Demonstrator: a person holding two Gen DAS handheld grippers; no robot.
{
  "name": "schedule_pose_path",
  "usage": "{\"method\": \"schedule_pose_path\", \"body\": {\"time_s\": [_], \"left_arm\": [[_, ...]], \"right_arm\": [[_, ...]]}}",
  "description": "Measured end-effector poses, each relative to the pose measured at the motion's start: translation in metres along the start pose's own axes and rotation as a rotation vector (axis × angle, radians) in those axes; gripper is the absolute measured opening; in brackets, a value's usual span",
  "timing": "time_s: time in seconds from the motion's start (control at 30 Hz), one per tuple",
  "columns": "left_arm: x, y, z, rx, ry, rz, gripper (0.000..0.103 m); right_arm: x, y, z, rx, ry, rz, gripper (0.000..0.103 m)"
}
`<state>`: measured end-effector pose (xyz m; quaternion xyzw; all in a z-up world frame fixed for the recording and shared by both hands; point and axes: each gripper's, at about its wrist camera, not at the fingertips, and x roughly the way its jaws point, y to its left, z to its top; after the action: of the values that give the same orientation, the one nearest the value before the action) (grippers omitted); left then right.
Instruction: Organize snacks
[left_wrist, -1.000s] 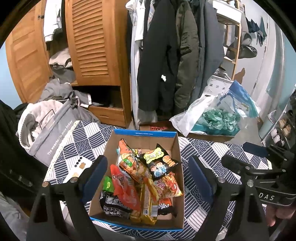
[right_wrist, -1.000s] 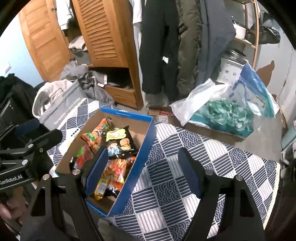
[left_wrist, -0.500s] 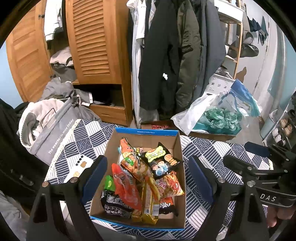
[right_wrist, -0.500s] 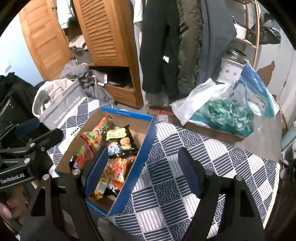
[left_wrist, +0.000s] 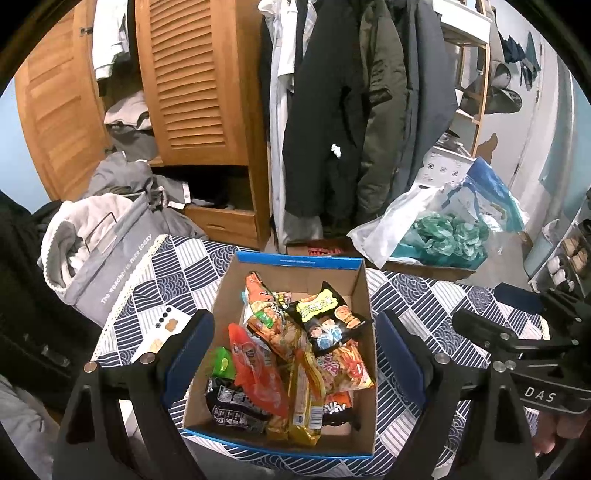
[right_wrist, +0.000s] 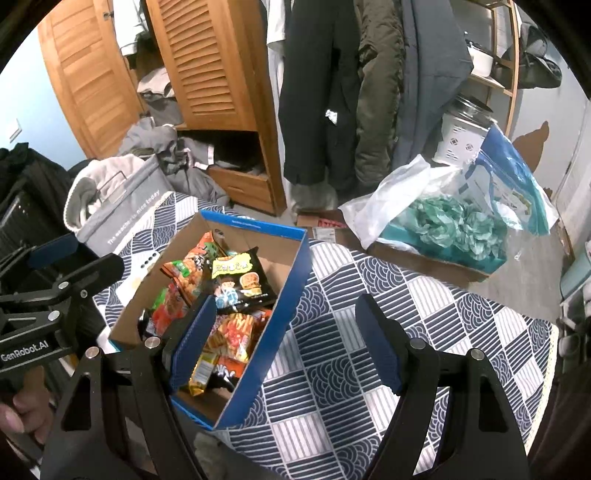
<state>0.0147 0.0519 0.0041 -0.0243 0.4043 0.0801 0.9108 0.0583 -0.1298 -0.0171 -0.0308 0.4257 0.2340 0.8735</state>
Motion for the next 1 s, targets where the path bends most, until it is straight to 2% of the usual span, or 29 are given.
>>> {"method": "schedule_pose_path", "body": {"time_s": [1.0], "left_arm": [[0.0025, 0.0014, -0.0024, -0.016, 0.040, 0.007, 0.090]], "right_arm": [[0.0000, 0.0028, -0.0008, -0.002, 0.004, -0.002, 0.077]]}}
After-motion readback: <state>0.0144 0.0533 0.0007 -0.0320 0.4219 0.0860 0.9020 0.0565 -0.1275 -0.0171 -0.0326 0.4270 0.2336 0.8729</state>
